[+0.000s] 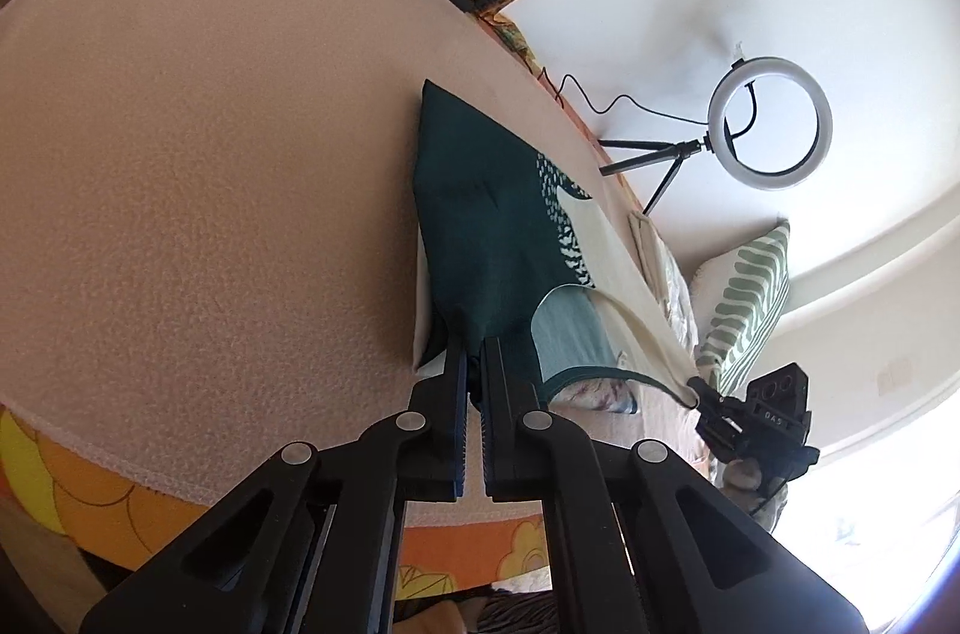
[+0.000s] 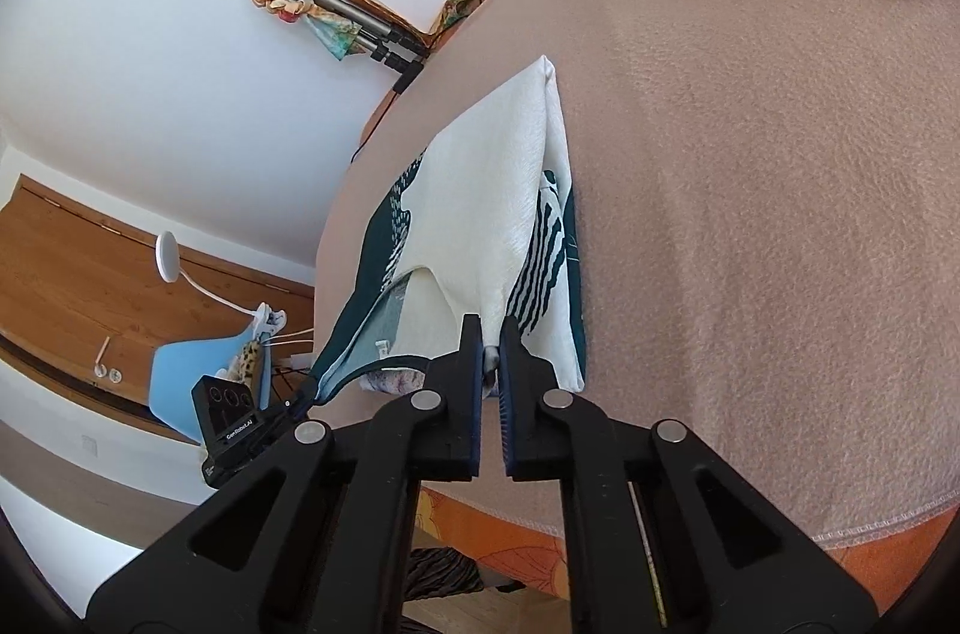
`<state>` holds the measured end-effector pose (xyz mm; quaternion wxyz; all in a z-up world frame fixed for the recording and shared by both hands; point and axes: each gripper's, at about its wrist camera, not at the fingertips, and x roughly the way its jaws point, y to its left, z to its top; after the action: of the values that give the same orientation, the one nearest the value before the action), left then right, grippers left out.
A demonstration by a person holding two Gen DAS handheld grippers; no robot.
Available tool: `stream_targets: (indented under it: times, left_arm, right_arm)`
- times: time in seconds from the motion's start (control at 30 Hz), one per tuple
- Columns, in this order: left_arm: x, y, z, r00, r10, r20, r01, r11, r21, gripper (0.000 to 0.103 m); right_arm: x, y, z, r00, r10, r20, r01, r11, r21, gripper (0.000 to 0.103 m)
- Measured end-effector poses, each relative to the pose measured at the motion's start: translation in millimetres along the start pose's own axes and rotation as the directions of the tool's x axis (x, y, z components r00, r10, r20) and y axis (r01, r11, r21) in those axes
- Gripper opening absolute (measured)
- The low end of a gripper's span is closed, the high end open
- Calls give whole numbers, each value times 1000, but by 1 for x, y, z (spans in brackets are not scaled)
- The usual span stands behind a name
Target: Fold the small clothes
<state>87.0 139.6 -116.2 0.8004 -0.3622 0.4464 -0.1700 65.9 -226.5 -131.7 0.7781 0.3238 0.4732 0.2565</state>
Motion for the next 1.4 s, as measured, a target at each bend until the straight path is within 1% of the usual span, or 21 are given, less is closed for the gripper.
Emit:
stream_targets:
  times: [0.07, 0.13, 0.2, 0.23, 0.3, 0.37, 0.4, 0.43, 0.53, 0.6, 0.67, 0.73, 0.83, 0.9, 0.97, 1.03, 1.13, 1.2, 1.27, 1.3, 1.4]
  left_arm:
    - [7, 6, -7, 999, 36, -34, -36, 999, 10, 2]
    - [11, 9, -9, 997, 72, -43, -71, 997, 29, 2]
    - [13, 10, -9, 995, 79, -57, -77, 996, 33, 2]
    - [11, 8, -10, 994, 98, -48, -96, 994, 48, 2]
    - [10, 2, -10, 991, 128, -38, -125, 988, 86, 2]
    - [8, -3, -9, 988, 143, -53, -136, 984, 111, 4]
    - [7, -5, -10, 985, 160, -65, -151, 981, 125, 7]
    - [5, -7, -11, 982, 174, -76, -162, 977, 138, 8]
    - [-9, -15, -11, 975, 213, -58, -200, 963, 180, 10]
    - [-21, -22, -6, 978, 204, -29, -195, 961, 196, 10]
    - [-25, -38, 2, 975, 222, 1, -215, 942, 257, 10]
    - [-22, -57, 14, 977, 212, 27, -210, 928, 306, 10]
    - [-3, -82, 36, 981, 182, 65, -193, 918, 348, 10]
    - [18, -96, 54, 985, 151, 81, -170, 921, 351, 10]
    - [43, -108, 70, 988, 123, 89, -147, 924, 353, 10]
    - [74, -121, 82, 994, 96, 49, -107, 924, 367, 10]
    - [111, -130, 93, 995, 95, 16, -94, 926, 366, 10]
    - [132, -132, 94, 991, 134, 12, -127, 909, 398, 10]
    - [150, -123, 97, 990, 136, -19, -120, 923, 366, 10]
    - [156, -117, 97, 988, 151, -29, -132, 926, 353, 10]
    - [171, -103, 96, 976, 215, -39, -189, 919, 346, 10]
  right_arm:
    - [5, -1, -4, 999, -37, -17, 37, 999, -25, 6]
    - [12, -1, -6, 997, -68, -33, 67, 997, -47, 6]
    - [19, -1, -8, 993, -102, -58, 98, 993, -70, 6]
    - [22, 0, -9, 990, -124, -70, 117, 989, -93, 6]
    - [25, 4, -11, 978, -188, -87, 174, 975, -141, 6]
    - [26, 6, -9, 963, -248, -103, 227, 957, -180, 9]
    - [23, 8, -8, 956, -280, -92, 258, 945, -200, 13]
    - [19, 12, -4, 954, -292, -71, 271, 937, -219, 14]
    - [1, 28, 8, 953, -301, 15, 294, 918, -265, 14]
    - [-9, 42, 20, 963, -261, 66, 268, 918, -292, 14]
    - [-10, 58, 33, 967, -235, 101, 256, 909, -329, 14]
    - [-4, 78, 47, 970, -207, 129, 241, 895, -376, 14]
    - [20, 106, 67, 978, -155, 137, 200, 882, -426, 14]
    - [41, 120, 79, 977, -147, 152, 200, 874, -443, 14]
    - [67, 128, 91, 982, -135, 131, 180, 876, -448, 14]
    - [93, 131, 101, 985, -131, 111, 167, 885, -435, 14]
    - [127, 129, 106, 985, -155, 70, 170, 881, -442, 14]
    - [147, 121, 105, 983, -177, 38, 175, 877, -447, 14]
    - [164, 111, 103, 978, -208, 1, 187, 875, -446, 14]
    - [170, 106, 102, 975, -224, -9, 195, 871, -451, 14]
    - [180, 98, 98, 963, -271, -17, 230, 850, -473, 14]
